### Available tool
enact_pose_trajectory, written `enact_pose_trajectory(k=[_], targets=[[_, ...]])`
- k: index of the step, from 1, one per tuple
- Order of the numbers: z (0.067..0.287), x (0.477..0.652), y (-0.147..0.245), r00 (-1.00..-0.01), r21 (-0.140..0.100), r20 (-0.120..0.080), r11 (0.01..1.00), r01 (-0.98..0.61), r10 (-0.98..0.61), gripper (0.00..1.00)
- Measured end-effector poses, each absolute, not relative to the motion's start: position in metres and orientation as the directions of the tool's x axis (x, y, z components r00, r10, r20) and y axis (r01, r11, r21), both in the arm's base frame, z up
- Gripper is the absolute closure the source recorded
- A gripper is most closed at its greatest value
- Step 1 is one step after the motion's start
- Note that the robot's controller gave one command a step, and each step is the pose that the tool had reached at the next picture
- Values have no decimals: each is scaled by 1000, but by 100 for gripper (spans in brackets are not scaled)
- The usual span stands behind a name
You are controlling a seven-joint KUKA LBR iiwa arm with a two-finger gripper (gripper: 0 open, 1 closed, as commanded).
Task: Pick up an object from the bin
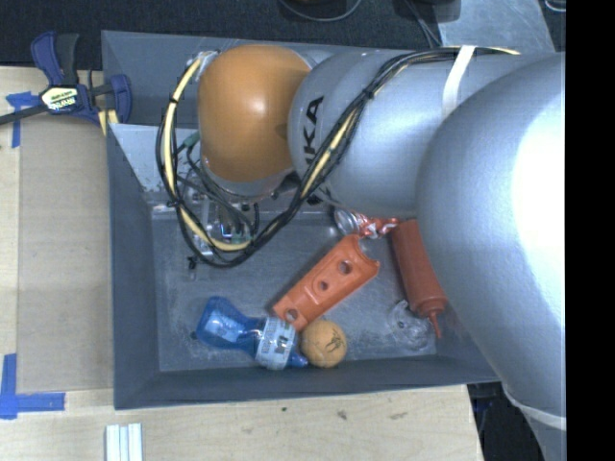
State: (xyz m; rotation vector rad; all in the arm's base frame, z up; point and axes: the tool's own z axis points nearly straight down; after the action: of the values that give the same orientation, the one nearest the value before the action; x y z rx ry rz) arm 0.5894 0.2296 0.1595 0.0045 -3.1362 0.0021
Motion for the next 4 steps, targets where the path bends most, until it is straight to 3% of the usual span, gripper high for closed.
enact_pose_trajectory(k=[1, 2, 3, 4], targets=[[165, 592, 229, -1000, 1, -2, 1000, 0, 0, 0], [110, 604, 173, -993, -1, 2, 993, -119, -119, 0], [99, 607, 165, -990, 0, -2, 990, -138, -138, 0], [84, 589, 106, -976, -3, 3, 976, -219, -219, 0]])
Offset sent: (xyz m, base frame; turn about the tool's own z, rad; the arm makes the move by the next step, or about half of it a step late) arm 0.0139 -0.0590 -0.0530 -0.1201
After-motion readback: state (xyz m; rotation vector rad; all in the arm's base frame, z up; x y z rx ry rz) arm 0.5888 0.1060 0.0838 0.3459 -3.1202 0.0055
